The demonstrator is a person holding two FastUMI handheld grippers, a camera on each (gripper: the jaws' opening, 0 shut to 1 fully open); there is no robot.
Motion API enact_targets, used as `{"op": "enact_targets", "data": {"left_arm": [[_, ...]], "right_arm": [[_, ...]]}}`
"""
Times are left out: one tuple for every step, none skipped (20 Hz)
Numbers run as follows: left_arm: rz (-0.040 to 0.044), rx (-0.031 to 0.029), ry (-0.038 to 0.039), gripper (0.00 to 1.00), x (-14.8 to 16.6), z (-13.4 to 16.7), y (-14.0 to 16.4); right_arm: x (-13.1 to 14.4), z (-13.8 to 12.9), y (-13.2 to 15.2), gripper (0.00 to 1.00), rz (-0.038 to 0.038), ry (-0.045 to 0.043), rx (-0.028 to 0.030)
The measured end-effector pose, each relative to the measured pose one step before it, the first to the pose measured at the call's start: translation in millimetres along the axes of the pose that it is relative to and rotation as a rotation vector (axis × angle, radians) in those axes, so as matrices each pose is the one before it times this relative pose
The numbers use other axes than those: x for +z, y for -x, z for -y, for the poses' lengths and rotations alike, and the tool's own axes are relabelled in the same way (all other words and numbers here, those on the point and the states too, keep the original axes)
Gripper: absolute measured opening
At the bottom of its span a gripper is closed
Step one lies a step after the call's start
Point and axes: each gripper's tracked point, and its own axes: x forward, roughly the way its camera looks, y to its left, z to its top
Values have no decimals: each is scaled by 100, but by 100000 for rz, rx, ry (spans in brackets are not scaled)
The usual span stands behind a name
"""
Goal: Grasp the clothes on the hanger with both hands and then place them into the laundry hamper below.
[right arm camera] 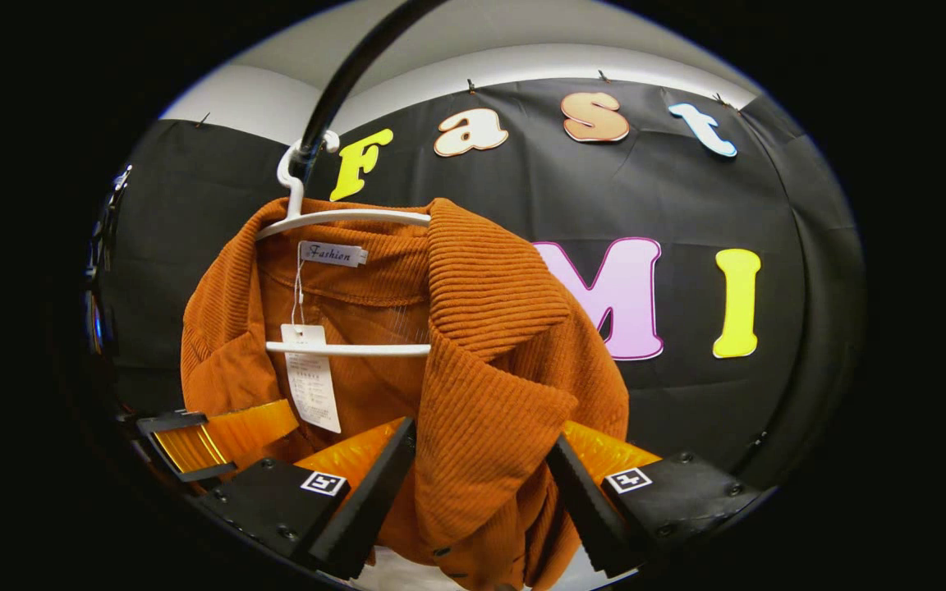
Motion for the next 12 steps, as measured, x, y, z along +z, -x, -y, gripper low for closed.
{"op": "enact_targets", "data": {"left_arm": [[1756, 3557, 430, 87, 363, -693, -468], [-183, 1907, 434, 82, 55, -376, -446], [-1368, 1476, 268, 67, -53, -344, -494], [-610, 1950, -6, 53, 153, -519, -187], [399, 748, -320, 32, 506, -411, 7], [-1310, -1812, -203, 12, 69, 236, 164], [-2788, -647, -420, 9, 25, -78, 392], [-1758, 24, -221, 8, 237, -441, 800], [-900, -247, 320, 8, 530, -194, 722], [61, -576, 575, 8, 815, -178, 795], [887, -752, 48, 8, 1055, -125, 939], [1426, -348, -1080, 8, 1204, -55, 1035]], "right_arm": [[-30, 19, -730, 99, -195, 131, 791], [-18, 400, -645, 96, -96, 972, -295], [-148, 343, -264, 75, -1022, 1111, 709], [-152, 294, -183, 54, -1319, 692, 1565], [-99, 698, -189, 33, -394, -737, 8], [-28, -658, 65, 12, -1090, -4045, 7602], [-142, -689, 16, 12, -1892, -6044, 6049], [378, -771, 274, 12, 543, -6621, 6394], [740, -351, 510, 11, 1700, -4846, 4540], [677, -190, 578, 12, 2046, -3777, 3106], [643, -271, 513, 11, 1892, -3175, 2803], [769, -657, 286, 11, 1642, -2349, 3217]]}}
